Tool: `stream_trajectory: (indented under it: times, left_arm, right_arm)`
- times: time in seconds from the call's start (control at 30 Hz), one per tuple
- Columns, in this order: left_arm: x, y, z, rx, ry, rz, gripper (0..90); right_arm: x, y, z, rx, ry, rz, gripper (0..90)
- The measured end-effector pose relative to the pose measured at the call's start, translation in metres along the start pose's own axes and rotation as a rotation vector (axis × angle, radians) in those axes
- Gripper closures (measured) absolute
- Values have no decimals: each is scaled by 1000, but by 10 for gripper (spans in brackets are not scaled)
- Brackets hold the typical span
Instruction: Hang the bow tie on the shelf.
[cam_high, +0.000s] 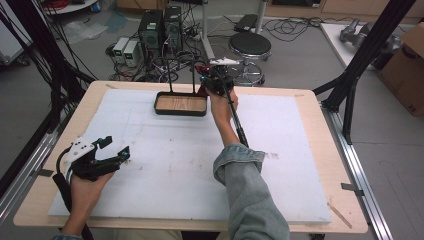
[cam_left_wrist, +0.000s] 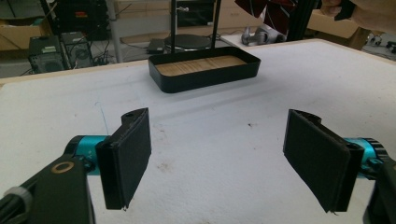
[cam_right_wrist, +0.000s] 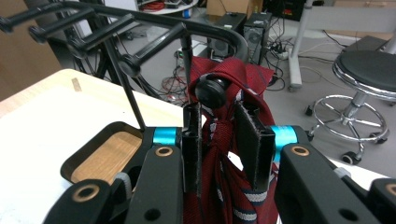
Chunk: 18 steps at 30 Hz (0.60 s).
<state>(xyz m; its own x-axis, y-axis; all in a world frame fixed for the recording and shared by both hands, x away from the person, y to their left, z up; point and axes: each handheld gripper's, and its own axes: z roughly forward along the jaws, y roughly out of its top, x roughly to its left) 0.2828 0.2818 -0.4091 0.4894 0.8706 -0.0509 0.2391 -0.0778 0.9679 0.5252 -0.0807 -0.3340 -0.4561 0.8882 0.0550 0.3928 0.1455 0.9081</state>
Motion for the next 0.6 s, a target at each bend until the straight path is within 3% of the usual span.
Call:
stream_trajectory:
  times: [0.3, 0.6]
  left_arm:
    - [0, 0, 0, 1, 1, -3, 238]
    - [0, -1, 0, 0, 3, -3, 238]
  right_arm:
    - [-2, -1, 1, 5, -10, 4, 666]
    - [0, 0, -5, 22, 11, -1, 604]
